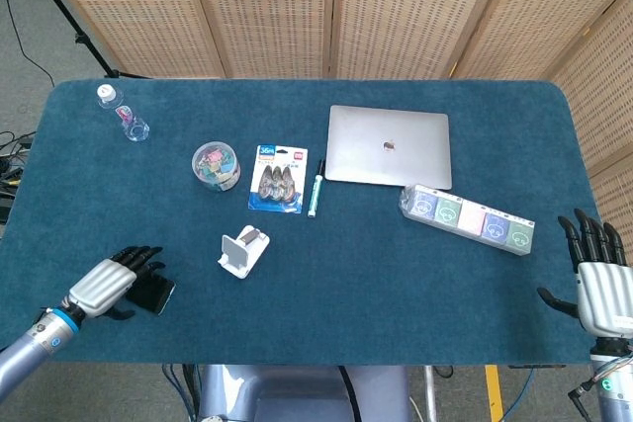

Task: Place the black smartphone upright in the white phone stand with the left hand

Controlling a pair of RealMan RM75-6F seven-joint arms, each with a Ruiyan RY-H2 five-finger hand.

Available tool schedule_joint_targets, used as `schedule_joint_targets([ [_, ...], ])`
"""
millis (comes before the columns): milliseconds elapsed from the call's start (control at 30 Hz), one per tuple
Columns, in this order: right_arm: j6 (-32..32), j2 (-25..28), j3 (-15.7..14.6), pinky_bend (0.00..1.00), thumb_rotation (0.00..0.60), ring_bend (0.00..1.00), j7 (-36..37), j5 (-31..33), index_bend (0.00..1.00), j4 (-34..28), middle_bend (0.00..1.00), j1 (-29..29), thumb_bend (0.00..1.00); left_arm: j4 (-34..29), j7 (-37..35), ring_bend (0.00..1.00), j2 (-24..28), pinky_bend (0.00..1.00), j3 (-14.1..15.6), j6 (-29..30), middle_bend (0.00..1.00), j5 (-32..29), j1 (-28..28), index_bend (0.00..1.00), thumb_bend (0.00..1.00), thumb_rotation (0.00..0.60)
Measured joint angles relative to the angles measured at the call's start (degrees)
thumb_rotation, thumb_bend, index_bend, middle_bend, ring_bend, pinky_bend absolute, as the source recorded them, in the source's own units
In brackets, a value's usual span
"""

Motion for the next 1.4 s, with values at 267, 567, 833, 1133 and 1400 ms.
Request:
schedule_joint_targets([
  [267, -0.07, 0.03, -0.01, 0.0, 0.6, 0.0, 0.07, 0.12, 0.0, -0.03, 0.0, 0.01, 0.0, -2.53, -0.25, 0.04, 1.19, 0.13, 0.51, -3.05, 0.04, -1.3, -1.17, 0.19, 0.16, 0.6],
  [567, -0.24, -0.04, -0.22, 0.0, 0.6, 0.0, -0.11, -0.02, 0.0, -0.06, 0.0, 0.06, 0.0, -2.59, 2.89, 0.08, 0.23, 0.19, -0.68, -2.31, 0.04, -3.57, -0.37, 0.2, 0.15, 0.6],
  [833, -0.55, -0.04, -0.17, 0.0, 0.6, 0.0, -0.07, 0.36, 0.0, -0.13, 0.0, 0.14, 0.0, -3.91, 3.52, 0.09, 0.14, 0.21, -0.4, -4.84, 0.05, -3.9, -1.44, 0.22, 0.15, 0.6],
  [1133, -0.91, 0.09, -0.17, 0.0, 0.6, 0.0, 0.26, 0.58, 0.0, -0.26, 0.0, 0.25, 0.0, -3.85, 5.55, 0.32, -0.48, 0.41, -0.81, -4.43, 0.33, -4.72, -1.06, 0.51, 0.16, 0.6],
  [1400, -0.91, 0.06, -0.23, 0.0, 0.6, 0.0, 0.17, 0.53, 0.0, -0.42, 0.0, 0.26, 0.0, -2.11, 5.32, 0.38, -1.57, 0.47, -1.47, 0.26, 0.41, -4.34, 0.47, 0.56, 0.18, 0.6],
])
